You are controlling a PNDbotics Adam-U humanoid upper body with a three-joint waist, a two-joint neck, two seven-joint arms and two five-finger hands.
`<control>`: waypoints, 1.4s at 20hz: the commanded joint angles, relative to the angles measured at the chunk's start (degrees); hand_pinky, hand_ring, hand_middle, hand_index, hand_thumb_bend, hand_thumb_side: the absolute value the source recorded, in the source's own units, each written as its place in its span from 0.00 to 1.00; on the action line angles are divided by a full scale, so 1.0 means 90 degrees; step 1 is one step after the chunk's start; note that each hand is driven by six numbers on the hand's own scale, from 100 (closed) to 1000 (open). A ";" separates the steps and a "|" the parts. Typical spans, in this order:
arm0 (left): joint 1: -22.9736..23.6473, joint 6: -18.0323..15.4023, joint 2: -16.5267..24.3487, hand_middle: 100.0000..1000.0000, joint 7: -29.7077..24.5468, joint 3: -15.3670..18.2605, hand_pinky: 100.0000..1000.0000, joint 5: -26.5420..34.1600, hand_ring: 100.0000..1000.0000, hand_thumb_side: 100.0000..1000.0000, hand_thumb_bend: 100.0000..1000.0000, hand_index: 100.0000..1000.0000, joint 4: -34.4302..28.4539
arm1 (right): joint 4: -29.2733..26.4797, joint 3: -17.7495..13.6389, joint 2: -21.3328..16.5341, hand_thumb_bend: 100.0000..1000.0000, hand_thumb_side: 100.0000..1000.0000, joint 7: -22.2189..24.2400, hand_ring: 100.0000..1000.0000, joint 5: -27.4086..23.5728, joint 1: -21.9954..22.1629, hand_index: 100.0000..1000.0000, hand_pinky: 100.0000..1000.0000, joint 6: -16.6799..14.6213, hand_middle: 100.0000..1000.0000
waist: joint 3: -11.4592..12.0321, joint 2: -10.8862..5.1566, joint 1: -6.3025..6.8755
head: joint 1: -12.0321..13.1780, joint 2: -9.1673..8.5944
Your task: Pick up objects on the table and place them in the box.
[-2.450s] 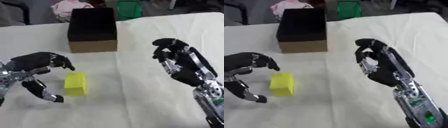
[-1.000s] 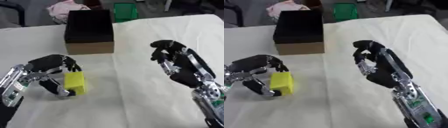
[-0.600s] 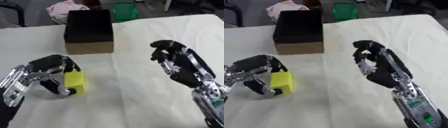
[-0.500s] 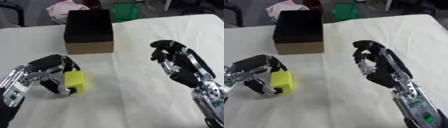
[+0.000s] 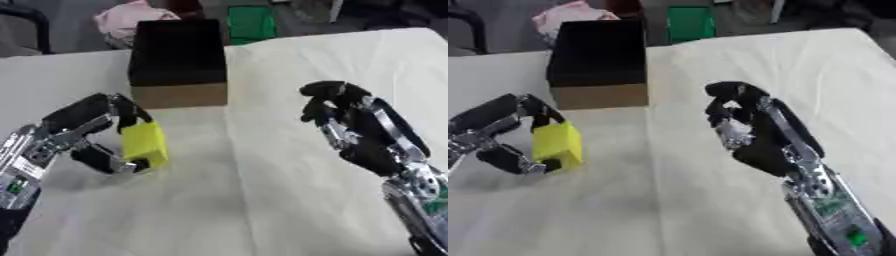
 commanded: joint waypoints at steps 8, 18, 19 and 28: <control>-0.0517 0.0340 0.0190 0.18 0.0399 0.0481 0.67 0.0397 0.30 0.00 0.25 0.49 0.0196 | -0.0141 0.0120 -0.0073 0.00 0.35 0.0143 0.87 -0.0100 -0.0183 0.76 0.61 0.0019 0.49 | -0.0276 -0.0120 0.0036 | 0.0163 -0.0148; -0.1378 0.0544 0.0140 0.19 0.1484 0.1164 0.68 0.0290 0.31 0.00 0.21 0.50 0.1651 | -0.0226 0.0407 -0.0096 0.00 0.36 0.0451 0.87 -0.0182 -0.0435 0.76 0.61 0.0096 0.49 | -0.0897 -0.0022 0.0154 | 0.0604 -0.0359; -0.1447 0.0559 0.0153 0.19 0.1598 0.1205 0.68 0.0252 0.32 0.00 0.20 0.50 0.1795 | -0.0236 0.0434 -0.0094 0.00 0.36 0.0477 0.87 -0.0189 -0.0464 0.76 0.61 0.0101 0.49 | -0.0960 -0.0011 0.0161 | 0.0644 -0.0382; -0.1841 0.0651 0.0267 0.28 0.2467 0.1489 0.70 -0.0167 0.37 0.00 0.15 0.57 0.3032 | -0.0281 0.0686 -0.0016 0.00 0.39 0.0747 0.87 -0.0215 -0.0668 0.76 0.61 0.0158 0.49 | -0.1506 0.0122 0.0225 | 0.1041 -0.0581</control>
